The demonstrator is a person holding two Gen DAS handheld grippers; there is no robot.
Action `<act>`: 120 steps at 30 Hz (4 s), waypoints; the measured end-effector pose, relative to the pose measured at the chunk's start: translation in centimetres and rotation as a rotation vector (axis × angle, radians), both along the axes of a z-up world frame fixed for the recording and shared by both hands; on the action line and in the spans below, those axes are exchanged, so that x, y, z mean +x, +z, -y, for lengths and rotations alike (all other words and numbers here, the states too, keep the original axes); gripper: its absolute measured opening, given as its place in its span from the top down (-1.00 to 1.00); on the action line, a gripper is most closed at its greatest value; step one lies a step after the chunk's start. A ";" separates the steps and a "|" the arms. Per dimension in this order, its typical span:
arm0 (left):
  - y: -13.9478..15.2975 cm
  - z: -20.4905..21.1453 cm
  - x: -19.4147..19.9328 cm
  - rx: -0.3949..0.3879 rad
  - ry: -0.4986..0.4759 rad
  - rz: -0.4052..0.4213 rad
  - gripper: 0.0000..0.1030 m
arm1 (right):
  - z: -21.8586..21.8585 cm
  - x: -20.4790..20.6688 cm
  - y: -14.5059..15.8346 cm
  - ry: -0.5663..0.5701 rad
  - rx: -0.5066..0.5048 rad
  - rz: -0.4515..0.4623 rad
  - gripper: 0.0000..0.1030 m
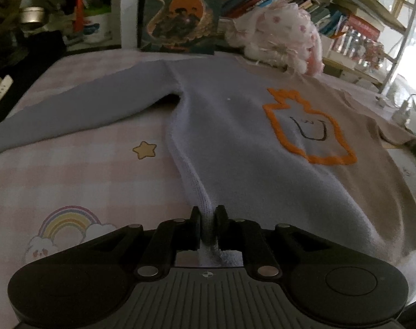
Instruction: Fold clothes
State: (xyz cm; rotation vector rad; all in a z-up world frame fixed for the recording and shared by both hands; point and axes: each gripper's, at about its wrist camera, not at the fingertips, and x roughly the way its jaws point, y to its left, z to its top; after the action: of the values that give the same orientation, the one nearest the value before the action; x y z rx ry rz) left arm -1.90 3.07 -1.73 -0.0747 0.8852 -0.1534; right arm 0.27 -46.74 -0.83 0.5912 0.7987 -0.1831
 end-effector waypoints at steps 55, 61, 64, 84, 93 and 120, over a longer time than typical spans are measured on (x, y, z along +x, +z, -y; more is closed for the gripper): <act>0.3 -1.7 -0.1 -0.010 0.021 -0.030 0.88 | -12.4 -6.0 0.5 0.524 -0.265 -0.084 0.78; 0.2 -1.8 0.0 -0.011 -0.009 -0.013 0.88 | -12.3 -6.1 0.5 0.470 -0.257 -0.086 0.78; 0.1 -2.3 -0.1 -0.035 -0.010 -0.007 0.88 | -12.8 -6.2 0.6 0.456 -0.281 -0.091 0.78; 2.1 -0.5 -4.2 0.022 0.116 0.117 0.14 | -13.3 -7.9 0.6 0.382 -0.348 -0.035 -0.24; 2.8 2.6 -7.1 0.065 0.183 0.159 -0.65 | -13.3 -9.3 1.8 0.389 -0.436 0.109 -0.97; 2.1 4.6 -9.9 0.128 0.070 0.186 -0.79 | -15.2 -13.1 1.0 0.316 -0.428 0.119 -0.99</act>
State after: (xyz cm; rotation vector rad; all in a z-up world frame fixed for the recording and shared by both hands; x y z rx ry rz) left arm -11.82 -1.55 0.38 0.0283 0.7037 -0.0372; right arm -12.82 -31.55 0.16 0.0675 0.6997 -0.0250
